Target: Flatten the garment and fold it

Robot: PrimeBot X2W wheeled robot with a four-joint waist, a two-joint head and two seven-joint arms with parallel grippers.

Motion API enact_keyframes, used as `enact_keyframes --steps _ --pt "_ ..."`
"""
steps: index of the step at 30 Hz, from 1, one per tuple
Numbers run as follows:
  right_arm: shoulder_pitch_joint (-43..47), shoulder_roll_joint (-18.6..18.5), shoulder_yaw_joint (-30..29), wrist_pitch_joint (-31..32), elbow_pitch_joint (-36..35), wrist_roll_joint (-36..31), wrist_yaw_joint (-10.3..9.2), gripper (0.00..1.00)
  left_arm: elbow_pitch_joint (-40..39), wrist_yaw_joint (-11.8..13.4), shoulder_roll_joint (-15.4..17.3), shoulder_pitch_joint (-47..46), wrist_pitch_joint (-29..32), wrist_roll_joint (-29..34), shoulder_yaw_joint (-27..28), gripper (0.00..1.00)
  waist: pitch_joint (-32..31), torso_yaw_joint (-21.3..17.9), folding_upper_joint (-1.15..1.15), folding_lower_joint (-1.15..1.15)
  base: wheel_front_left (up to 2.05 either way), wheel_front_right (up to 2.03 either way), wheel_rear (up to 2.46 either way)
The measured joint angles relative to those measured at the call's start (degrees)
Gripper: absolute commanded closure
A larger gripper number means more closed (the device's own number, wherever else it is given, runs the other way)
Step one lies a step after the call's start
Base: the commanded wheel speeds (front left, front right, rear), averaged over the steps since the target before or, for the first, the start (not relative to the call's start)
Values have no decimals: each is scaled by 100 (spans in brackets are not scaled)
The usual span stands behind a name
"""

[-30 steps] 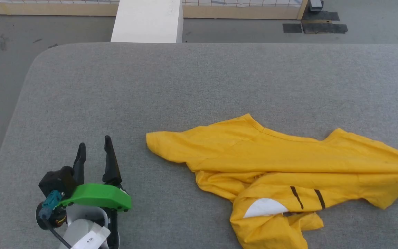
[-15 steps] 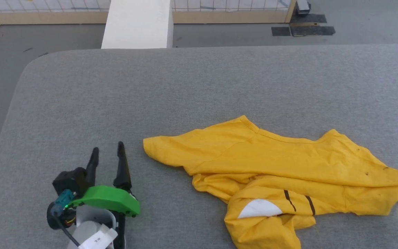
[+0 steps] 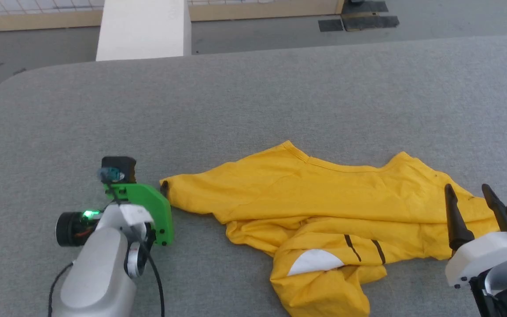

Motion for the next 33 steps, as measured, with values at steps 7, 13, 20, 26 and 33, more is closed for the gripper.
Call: enact_keyframes --steps 7,13,20,26,33 --pt "-24 0 44 0 29 96 0 0 120 -398 164 -441 1301 11 -318 0 231 -197 0 0 0 0 0" --pt "-102 -1 29 -9 130 149 0 0 15 -590 307 -605 2167 -152 -479 0 367 -343 0 0 0 0 0" --pt "-148 0 -84 -8 226 167 0 0 -414 -524 347 -431 2327 -309 -412 100 340 -361 0 0 0 0 0" --pt "-224 -2 -374 103 297 47 0 0 -801 58 479 272 1363 -341 212 100 237 -244 0 0 0 0 0" --pt "-480 -2 -831 403 692 -203 0 0 -1200 249 613 893 1151 -576 556 100 157 -26 0 0 0 0 0"
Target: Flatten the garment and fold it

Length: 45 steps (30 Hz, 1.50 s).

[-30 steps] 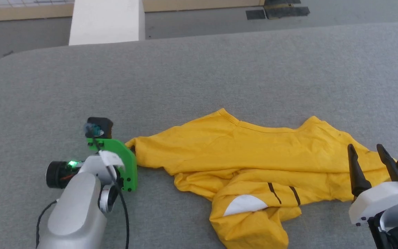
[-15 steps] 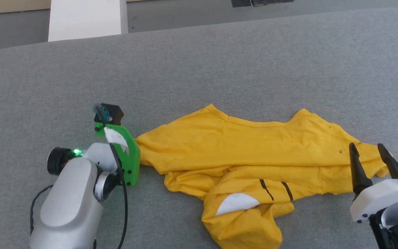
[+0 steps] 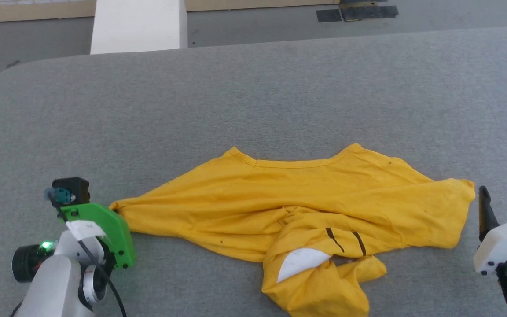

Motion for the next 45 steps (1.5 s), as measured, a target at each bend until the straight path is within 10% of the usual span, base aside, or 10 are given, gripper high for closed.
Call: enact_keyframes --steps 15,19,31,45 --pt "-1744 -256 -411 2151 2018 22 -1 0 -455 40 -22 -11 60 -87 -114 100 471 351 0 0 0 0 0" --pt "-1908 -467 -192 2863 2090 203 -2 100 -487 4 -20 -71 78 -104 -138 100 575 402 0 0 0 0 0" --pt "-2056 -1053 565 3018 1058 338 -1 100 -816 -560 261 -765 -4 -320 -172 100 587 354 0 0 0 0 0" --pt "-5309 -1875 1600 1668 1279 -187 1 100 -526 -651 1137 -3978 -844 845 -103 100 1153 234 0 0 0 0 0"
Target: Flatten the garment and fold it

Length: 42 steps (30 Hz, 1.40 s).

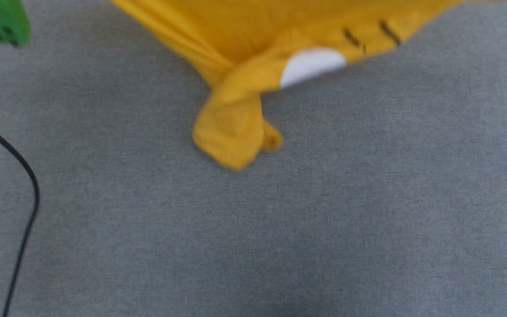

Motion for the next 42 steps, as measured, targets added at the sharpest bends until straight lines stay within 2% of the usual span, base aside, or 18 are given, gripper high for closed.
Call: enact_keyframes --steps 6,13,16,19,22,29,33,37,40,41,42 --pt "-1430 186 -66 -695 476 -391 1 100 513 227 27 -1236 -699 244 166 100 343 -72 0 1 0 0 0" --pt "-2850 556 -480 -1703 801 -962 26 100 921 450 -93 -2360 -1694 250 361 100 685 -124 0 1 0 0 0" --pt "-3250 633 -460 -2205 939 -1145 26 100 1066 467 -167 -2602 -2059 279 332 100 749 -119 0 0 0 0 0" --pt "-3442 639 -353 -2453 1194 -1211 26 100 1283 435 -256 -2649 -2184 265 277 100 754 -76 0 0 0 0 0" --pt "-3329 627 -152 -2571 1481 -1191 26 100 1507 257 -296 -2539 -2191 214 138 100 751 -36 0 0 0 0 0" --pt "-1987 456 323 -2776 2057 -497 26 100 1864 -245 -369 -1221 -2017 -18 -201 100 608 25 0 0 0 0 0" --pt "-855 226 799 -2512 1993 226 26 100 1733 -422 -493 -94 -1663 -515 -214 100 405 49 0 0 0 0 0" --pt "578 -231 1121 -1751 1422 1149 26 100 1354 -472 -728 1250 -939 -1282 -70 100 145 93 0 -1 0 0 0" --pt "1790 -515 1246 -923 708 1849 26 100 883 -471 -782 2247 -412 -1749 19 100 -69 114 0 -1 0 0 0" --pt "2611 -713 1161 -358 182 2124 25 100 512 -435 -867 2922 -45 -2052 38 100 -228 124 0 -1 0 0 0" --pt "2905 -751 1076 -178 -9 2213 26 100 364 -385 -923 3180 82 -2169 58 100 -291 127 0 -1 0 0 0"
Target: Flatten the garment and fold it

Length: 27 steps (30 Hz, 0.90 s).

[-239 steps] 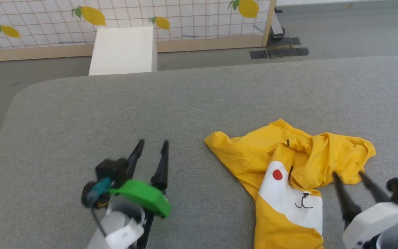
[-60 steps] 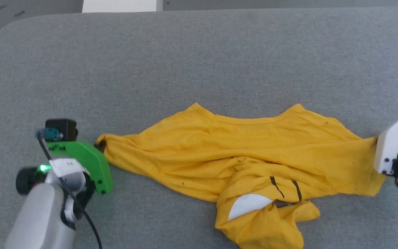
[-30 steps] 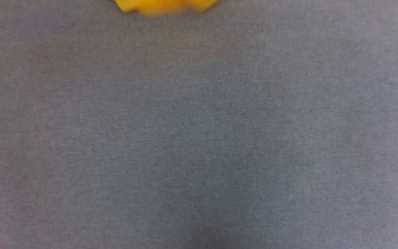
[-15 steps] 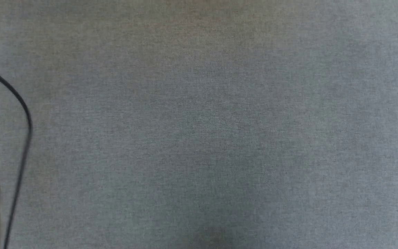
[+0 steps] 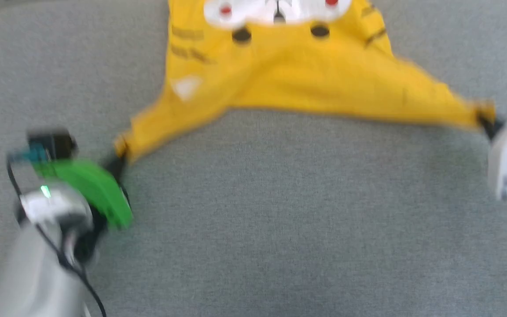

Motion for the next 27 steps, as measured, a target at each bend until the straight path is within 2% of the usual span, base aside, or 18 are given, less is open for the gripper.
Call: enact_keyframes --steps 3,7,10,15,19,21,27 --pt "925 13 -407 564 -660 144 -1 100 -480 232 -172 850 352 -354 49 100 -218 8 0 0 0 0 0" --pt "2063 220 -1043 1218 -1374 11 -1 100 -907 402 -172 1667 667 -494 32 100 -509 31 0 0 0 0 0" --pt "2698 602 -1494 1557 -1694 -137 0 100 -1018 591 -191 2072 692 -555 119 100 -708 60 0 0 0 0 0" --pt "3561 1449 -2308 1989 -2113 -474 -1 100 -1146 873 -241 2692 739 -569 188 100 -1009 133 0 0 0 0 0" --pt "4022 2170 -2694 2131 -2294 -601 -1 100 -1249 1011 -305 2998 738 -590 219 100 -1150 233 0 0 0 0 0" --pt "4124 2386 -2785 2126 -2277 -636 -1 100 -1266 1033 -342 3080 738 -635 213 100 -1177 280 0 0 0 0 0" --pt "4139 2591 -2907 1606 -1824 -665 -1 100 -1265 1036 -408 3133 713 -646 157 100 -1156 351 0 0 0 0 0"
